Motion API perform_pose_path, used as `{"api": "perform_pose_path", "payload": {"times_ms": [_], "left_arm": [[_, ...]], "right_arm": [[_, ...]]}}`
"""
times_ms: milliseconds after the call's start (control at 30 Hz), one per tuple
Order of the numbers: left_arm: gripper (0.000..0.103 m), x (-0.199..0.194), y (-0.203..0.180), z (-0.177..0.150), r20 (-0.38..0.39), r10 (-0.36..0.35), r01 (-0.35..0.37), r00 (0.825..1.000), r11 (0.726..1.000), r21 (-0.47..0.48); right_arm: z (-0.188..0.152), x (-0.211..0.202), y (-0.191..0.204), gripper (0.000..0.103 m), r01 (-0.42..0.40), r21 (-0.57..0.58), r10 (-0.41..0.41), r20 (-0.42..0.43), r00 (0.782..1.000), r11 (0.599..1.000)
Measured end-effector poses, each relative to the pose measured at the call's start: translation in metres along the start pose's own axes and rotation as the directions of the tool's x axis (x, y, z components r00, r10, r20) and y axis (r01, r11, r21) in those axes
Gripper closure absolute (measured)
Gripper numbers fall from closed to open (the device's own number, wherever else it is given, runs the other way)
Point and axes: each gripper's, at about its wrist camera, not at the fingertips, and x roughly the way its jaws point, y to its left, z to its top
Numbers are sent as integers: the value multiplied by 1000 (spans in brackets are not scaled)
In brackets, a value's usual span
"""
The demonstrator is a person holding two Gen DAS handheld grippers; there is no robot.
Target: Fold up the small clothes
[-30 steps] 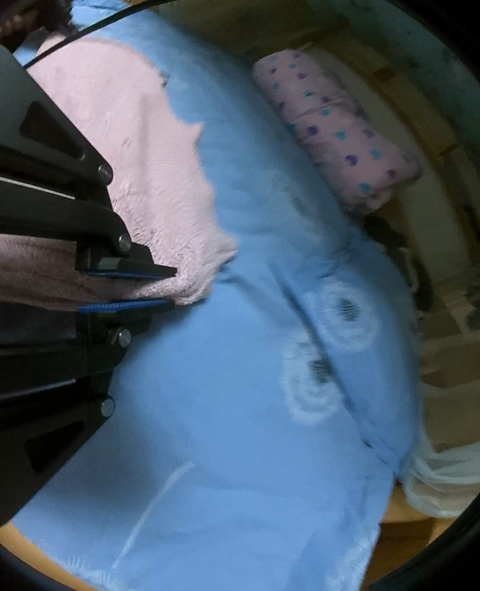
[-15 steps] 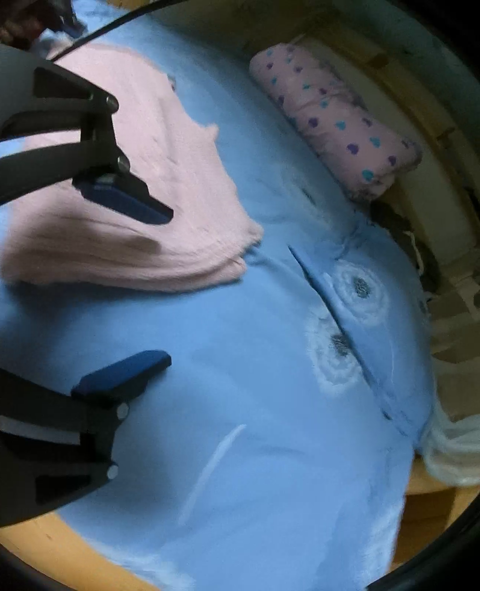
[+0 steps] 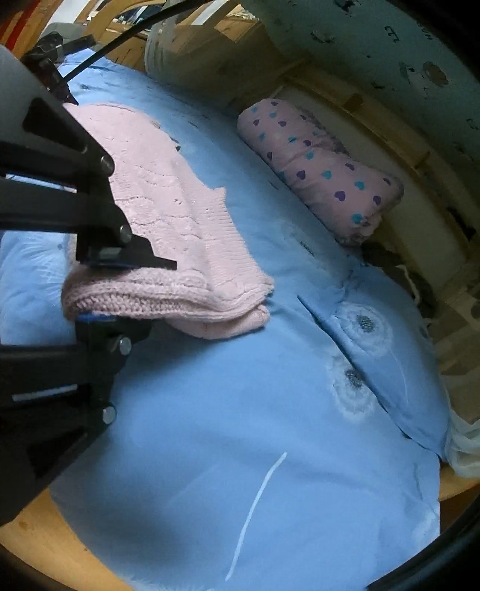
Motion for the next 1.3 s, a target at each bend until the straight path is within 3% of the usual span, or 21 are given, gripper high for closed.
{"api": "perform_pose_path", "payload": {"times_ms": [33,100,133,200,233,267,300,367,400,467,533,567,600,633,700,800,867,1033,1167,1233,1300], "left_arm": [[101,0,5,-1,-2,23,-23,1000,1000,-5],[101,1,11,-4,3,-4,4,1000,1000,-25],[101,-2,14,-6,17,-25,26,1000,999,-46],[101,-11,18,-5,49,-61,66,997,992,-104],[101,-24,18,-6,123,-108,124,987,983,-135],[101,-36,12,-5,196,-157,181,968,977,-114],[101,-50,-7,-2,266,-218,233,939,972,-25],[101,-53,-44,8,243,-291,265,925,955,136],[101,-47,-65,15,196,-311,272,930,941,201],[101,-20,-93,28,93,-261,230,961,938,261],[103,15,-100,34,12,-107,99,994,955,279],[103,33,-95,34,-22,-6,12,1000,963,268],[103,45,-84,34,-42,8,2,999,969,246],[103,48,-71,34,-29,-42,47,999,975,217],[103,46,-60,39,-33,-53,58,998,981,183],[103,38,-63,37,10,-1,-1,1000,980,198],[103,34,-60,30,26,-6,1,1000,981,196],[103,4,-19,-2,118,-104,82,988,981,177],[103,-6,7,-15,160,-19,-1,987,992,127],[103,-9,26,-19,153,-47,39,987,998,57],[103,-11,44,-23,143,-132,135,981,991,-7]], "right_arm": [[-3,9,0,80,37,-7,-38,-40,998,999],[-10,19,-1,70,67,-33,-69,-76,995,997],[-13,15,2,68,74,-56,-77,-54,996,996],[-12,8,7,48,125,-75,-128,-40,991,989],[-8,1,15,45,219,-88,-219,9,976,972],[-5,-4,21,45,265,-99,-261,49,964,959],[0,-8,39,43,310,-136,-294,120,948,941],[6,0,70,43,293,-227,-265,146,953,929],[8,17,93,43,259,-293,-238,104,966,920],[4,42,114,46,236,-336,-241,27,970,912],[-10,57,125,52,209,-360,-230,-16,973,909],[-18,59,125,52,197,-360,-222,-29,975,912],[-26,63,120,52,182,-361,-214,-52,975,915],[-30,65,112,54,184,-367,-219,-55,974,912],[-36,57,93,60,169,-376,-199,-41,979,911],[-31,47,80,62,229,-373,-247,0,969,899],[-29,41,71,62,222,-357,-238,-3,971,908],[-31,32,65,63,256,-370,-265,26,964,893],[-37,29,67,62,280,-406,-284,54,957,870],[-39,28,69,61,294,-405,-294,64,954,865],[-40,28,73,61,313,-419,-310,76,948,852]]}}
